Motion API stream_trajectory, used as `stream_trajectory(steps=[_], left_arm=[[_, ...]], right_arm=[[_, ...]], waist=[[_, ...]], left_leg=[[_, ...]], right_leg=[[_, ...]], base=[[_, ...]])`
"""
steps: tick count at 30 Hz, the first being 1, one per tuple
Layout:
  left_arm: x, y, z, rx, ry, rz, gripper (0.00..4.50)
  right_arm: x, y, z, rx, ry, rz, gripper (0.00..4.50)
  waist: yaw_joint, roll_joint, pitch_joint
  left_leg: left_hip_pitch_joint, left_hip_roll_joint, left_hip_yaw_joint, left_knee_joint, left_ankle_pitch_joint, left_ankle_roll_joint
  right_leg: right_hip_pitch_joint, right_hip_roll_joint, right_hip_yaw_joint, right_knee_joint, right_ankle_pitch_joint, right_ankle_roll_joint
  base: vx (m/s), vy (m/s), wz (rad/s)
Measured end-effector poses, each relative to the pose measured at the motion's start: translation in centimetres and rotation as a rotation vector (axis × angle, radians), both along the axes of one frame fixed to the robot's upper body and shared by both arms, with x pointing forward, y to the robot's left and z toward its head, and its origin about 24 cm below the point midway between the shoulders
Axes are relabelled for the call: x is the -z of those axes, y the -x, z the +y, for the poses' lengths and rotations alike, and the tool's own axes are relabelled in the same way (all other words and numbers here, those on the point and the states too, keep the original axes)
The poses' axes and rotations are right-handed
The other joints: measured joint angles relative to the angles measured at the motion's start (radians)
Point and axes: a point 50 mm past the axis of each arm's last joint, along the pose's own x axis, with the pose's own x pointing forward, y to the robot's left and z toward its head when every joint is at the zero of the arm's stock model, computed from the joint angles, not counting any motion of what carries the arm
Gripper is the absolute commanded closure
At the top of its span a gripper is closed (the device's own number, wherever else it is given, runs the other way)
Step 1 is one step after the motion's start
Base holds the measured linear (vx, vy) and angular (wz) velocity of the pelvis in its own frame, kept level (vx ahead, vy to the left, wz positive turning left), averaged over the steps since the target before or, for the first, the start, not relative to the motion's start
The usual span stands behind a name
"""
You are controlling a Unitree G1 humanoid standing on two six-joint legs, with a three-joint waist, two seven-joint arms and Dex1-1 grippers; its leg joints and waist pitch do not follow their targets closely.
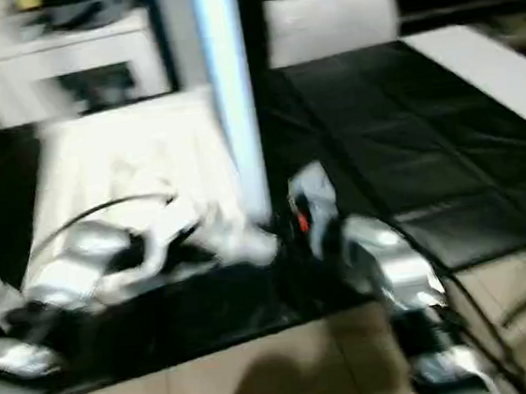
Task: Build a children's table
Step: Rotate leg to tighten
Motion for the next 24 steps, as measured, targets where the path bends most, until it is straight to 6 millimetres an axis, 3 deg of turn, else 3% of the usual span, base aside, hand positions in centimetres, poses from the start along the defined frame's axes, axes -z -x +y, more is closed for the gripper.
stream_trajectory(steps=[4, 7, 10, 12, 19, 24], left_arm=[[-0.1, -0.6, -1.8, -0.124, 0.023, -0.01, 4.5], [-0.2, -0.7, -2.2, -0.135, 0.028, -0.014, 4.5], [-0.4, -0.7, -2.3, -0.126, 0.028, -0.022, 4.5], [-0.7, -0.6, -2.2, -0.097, 0.02, -0.034, 4.5], [-0.8, 0.5, -0.2, 0.063, -0.005, -0.035, 4.5], [-0.7, 1.2, 1.0, 0.174, -0.029, -0.023, 4.5]], right_arm=[[-0.3, -1.2, 0.7, 0.154, 0.036, -0.008, 2.61], [-0.4, -1.3, 0.7, 0.175, 0.043, -0.031, 1.92], [-0.4, -1.2, 0.7, 0.172, 0.038, -0.043, 1.83], [-0.2, -0.9, 0.6, 0.166, 0.03, -0.057, 1.49], [0.7, 1.2, -1.3, -0.051, 0.006, -0.059, 1.45], [0.1, 1.9, -2.2, -0.222, 0.022, -0.073, 1.45]], waist=[[-0.01, 0.0, 0.0], [-0.004, 0.001, -0.001], [0.001, 0.002, -0.001], [0.007, 0.002, -0.001], [0.033, 0.002, -0.001], [0.056, 0.003, -0.001]], left_leg=[[-0.002, -0.002, 0.0, -0.002, -0.003, 0.004], [-0.003, -0.003, 0.0, -0.004, -0.003, 0.008], [-0.006, -0.002, 0.0, -0.008, -0.001, 0.01], [-0.01, -0.002, 0.0, -0.008, -0.001, 0.01], [-0.013, -0.001, 0.0, -0.006, -0.002, 0.011], [-0.012, -0.001, 0.001, -0.003, -0.001, 0.01]], right_leg=[[0.001, -0.001, 0.002, 0.0, 0.001, 0.0], [0.0, 0.0, 0.004, 0.002, 0.007, 0.001], [-0.004, 0.001, 0.004, 0.003, 0.006, 0.001], [-0.009, 0.001, 0.004, 0.006, 0.005, 0.0], [-0.012, 0.001, 0.005, 0.007, 0.008, -0.006], [-0.011, 0.001, 0.007, 0.008, 0.007, -0.003]], base=[[0.0, 0.0, 0.0], [0.0, 0.0, 0.0], [0.0, 0.0, 0.0], [0.0, 0.0, 0.0], [0.0, 0.0, 0.0], [0.0, 0.0, 0.0]])
